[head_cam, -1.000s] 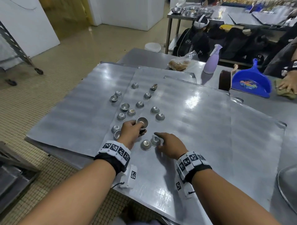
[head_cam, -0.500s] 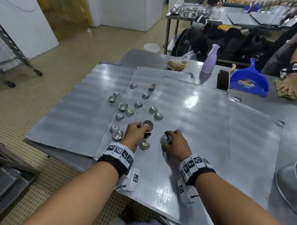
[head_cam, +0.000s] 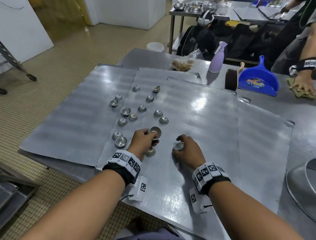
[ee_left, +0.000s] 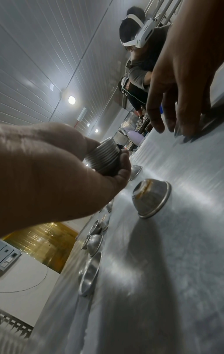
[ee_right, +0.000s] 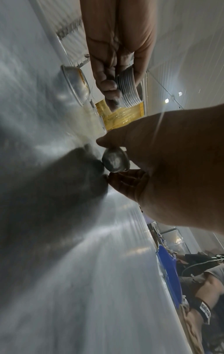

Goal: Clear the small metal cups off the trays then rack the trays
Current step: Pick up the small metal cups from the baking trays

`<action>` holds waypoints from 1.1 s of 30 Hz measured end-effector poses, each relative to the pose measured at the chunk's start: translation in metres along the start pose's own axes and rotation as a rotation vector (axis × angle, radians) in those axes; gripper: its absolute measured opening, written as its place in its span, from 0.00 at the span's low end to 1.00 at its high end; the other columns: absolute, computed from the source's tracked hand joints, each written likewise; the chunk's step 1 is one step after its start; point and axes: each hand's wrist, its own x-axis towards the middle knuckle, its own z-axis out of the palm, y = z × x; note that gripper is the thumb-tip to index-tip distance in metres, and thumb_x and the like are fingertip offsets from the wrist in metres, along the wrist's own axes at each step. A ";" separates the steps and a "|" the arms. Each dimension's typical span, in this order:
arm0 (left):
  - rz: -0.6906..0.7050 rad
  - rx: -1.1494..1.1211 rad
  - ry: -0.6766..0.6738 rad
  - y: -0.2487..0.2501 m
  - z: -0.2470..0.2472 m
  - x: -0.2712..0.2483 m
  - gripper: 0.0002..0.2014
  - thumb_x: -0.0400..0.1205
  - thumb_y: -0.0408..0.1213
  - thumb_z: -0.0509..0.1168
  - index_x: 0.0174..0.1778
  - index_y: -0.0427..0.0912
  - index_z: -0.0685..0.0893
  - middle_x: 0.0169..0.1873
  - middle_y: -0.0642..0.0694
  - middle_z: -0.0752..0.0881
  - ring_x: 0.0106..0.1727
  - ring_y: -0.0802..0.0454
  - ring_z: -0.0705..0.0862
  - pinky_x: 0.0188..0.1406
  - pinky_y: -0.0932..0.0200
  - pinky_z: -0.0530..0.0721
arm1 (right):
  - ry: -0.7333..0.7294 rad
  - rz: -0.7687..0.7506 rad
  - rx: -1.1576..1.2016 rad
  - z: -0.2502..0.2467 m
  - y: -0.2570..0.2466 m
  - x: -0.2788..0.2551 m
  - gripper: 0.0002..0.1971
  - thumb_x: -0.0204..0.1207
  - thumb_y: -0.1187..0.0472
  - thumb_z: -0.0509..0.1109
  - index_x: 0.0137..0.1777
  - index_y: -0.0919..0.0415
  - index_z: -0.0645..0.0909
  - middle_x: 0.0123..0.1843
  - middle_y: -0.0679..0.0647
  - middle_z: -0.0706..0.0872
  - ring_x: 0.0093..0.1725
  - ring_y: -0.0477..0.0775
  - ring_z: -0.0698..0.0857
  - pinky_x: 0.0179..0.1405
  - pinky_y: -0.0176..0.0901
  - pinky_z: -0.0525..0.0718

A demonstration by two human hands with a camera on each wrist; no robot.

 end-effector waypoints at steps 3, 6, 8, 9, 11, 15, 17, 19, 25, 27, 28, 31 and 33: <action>-0.003 0.010 -0.008 0.000 0.001 0.000 0.05 0.79 0.29 0.66 0.47 0.34 0.87 0.33 0.41 0.88 0.34 0.48 0.92 0.39 0.54 0.75 | -0.016 0.000 -0.016 -0.001 -0.002 -0.003 0.25 0.71 0.55 0.74 0.70 0.49 0.77 0.63 0.50 0.82 0.58 0.53 0.82 0.54 0.41 0.75; -0.004 0.022 -0.006 0.000 0.003 0.001 0.06 0.80 0.29 0.66 0.48 0.32 0.87 0.33 0.41 0.88 0.33 0.49 0.92 0.37 0.55 0.75 | -0.046 0.007 -0.037 -0.004 -0.001 -0.003 0.30 0.72 0.53 0.75 0.75 0.50 0.75 0.68 0.53 0.82 0.66 0.56 0.81 0.63 0.43 0.77; -0.006 0.032 -0.002 0.000 0.004 0.001 0.08 0.80 0.29 0.66 0.49 0.28 0.88 0.32 0.42 0.89 0.34 0.48 0.92 0.40 0.53 0.78 | -0.054 0.015 -0.056 -0.005 0.000 -0.003 0.32 0.71 0.52 0.75 0.77 0.52 0.74 0.70 0.54 0.81 0.69 0.57 0.80 0.67 0.45 0.77; -0.004 0.034 -0.003 0.000 0.004 0.000 0.09 0.80 0.29 0.66 0.49 0.27 0.87 0.32 0.41 0.89 0.33 0.48 0.92 0.40 0.54 0.79 | -0.053 0.017 -0.073 -0.006 0.001 -0.003 0.33 0.71 0.51 0.75 0.77 0.53 0.74 0.70 0.55 0.81 0.69 0.57 0.80 0.67 0.46 0.77; 0.008 0.053 -0.015 0.003 0.005 -0.002 0.07 0.81 0.28 0.65 0.49 0.28 0.86 0.34 0.38 0.88 0.29 0.51 0.91 0.31 0.64 0.81 | -0.051 0.042 -0.126 -0.004 0.004 -0.004 0.32 0.70 0.49 0.75 0.76 0.53 0.76 0.68 0.54 0.82 0.69 0.57 0.79 0.66 0.46 0.77; 0.034 0.072 -0.031 0.004 0.005 -0.005 0.07 0.82 0.28 0.65 0.50 0.27 0.86 0.38 0.35 0.87 0.30 0.52 0.91 0.21 0.68 0.78 | -0.018 0.099 -0.179 -0.003 0.011 -0.001 0.23 0.68 0.43 0.74 0.61 0.53 0.83 0.53 0.52 0.85 0.58 0.57 0.84 0.48 0.43 0.78; 0.053 0.089 -0.029 0.005 0.004 -0.005 0.08 0.82 0.28 0.65 0.50 0.27 0.86 0.38 0.36 0.87 0.31 0.51 0.91 0.24 0.66 0.81 | 0.001 0.095 -0.151 -0.004 0.013 0.000 0.22 0.68 0.44 0.75 0.60 0.52 0.83 0.52 0.52 0.87 0.56 0.57 0.85 0.49 0.44 0.80; 0.075 0.093 -0.025 0.005 0.004 -0.004 0.06 0.82 0.28 0.65 0.47 0.31 0.87 0.38 0.37 0.88 0.33 0.49 0.91 0.27 0.65 0.83 | 0.037 0.064 -0.107 -0.007 0.010 0.000 0.22 0.69 0.46 0.76 0.62 0.49 0.82 0.53 0.51 0.89 0.56 0.57 0.87 0.53 0.46 0.83; 0.118 0.043 0.008 0.005 0.000 0.000 0.07 0.81 0.27 0.65 0.46 0.29 0.87 0.37 0.37 0.88 0.36 0.44 0.92 0.39 0.53 0.89 | 0.132 -0.092 0.014 -0.013 -0.022 0.001 0.30 0.71 0.39 0.77 0.71 0.47 0.78 0.56 0.50 0.88 0.57 0.53 0.84 0.54 0.47 0.82; 0.125 0.004 0.012 0.006 -0.002 0.000 0.07 0.81 0.26 0.65 0.47 0.27 0.87 0.37 0.37 0.87 0.36 0.45 0.91 0.37 0.57 0.88 | 0.160 -0.138 0.046 -0.012 -0.033 0.003 0.31 0.70 0.36 0.76 0.72 0.45 0.77 0.57 0.49 0.87 0.58 0.51 0.83 0.55 0.46 0.81; 0.118 -0.028 0.008 0.008 -0.003 -0.001 0.06 0.80 0.26 0.66 0.47 0.27 0.87 0.36 0.37 0.86 0.36 0.44 0.91 0.36 0.57 0.88 | 0.168 -0.164 0.061 -0.011 -0.039 0.004 0.31 0.70 0.35 0.76 0.72 0.44 0.77 0.56 0.48 0.87 0.57 0.50 0.83 0.55 0.45 0.81; 0.045 -0.188 -0.010 0.013 -0.007 -0.002 0.06 0.80 0.31 0.69 0.40 0.35 0.90 0.36 0.37 0.86 0.40 0.41 0.87 0.44 0.50 0.90 | 0.165 -0.228 0.103 -0.008 -0.057 0.006 0.30 0.70 0.33 0.74 0.71 0.40 0.75 0.56 0.45 0.88 0.55 0.47 0.85 0.54 0.46 0.83; -0.005 -0.307 -0.040 0.017 -0.009 -0.004 0.09 0.80 0.38 0.69 0.40 0.38 0.91 0.37 0.37 0.88 0.41 0.43 0.87 0.49 0.46 0.88 | 0.156 -0.250 0.120 -0.005 -0.068 0.008 0.30 0.70 0.32 0.74 0.70 0.40 0.75 0.57 0.45 0.89 0.55 0.48 0.86 0.54 0.49 0.85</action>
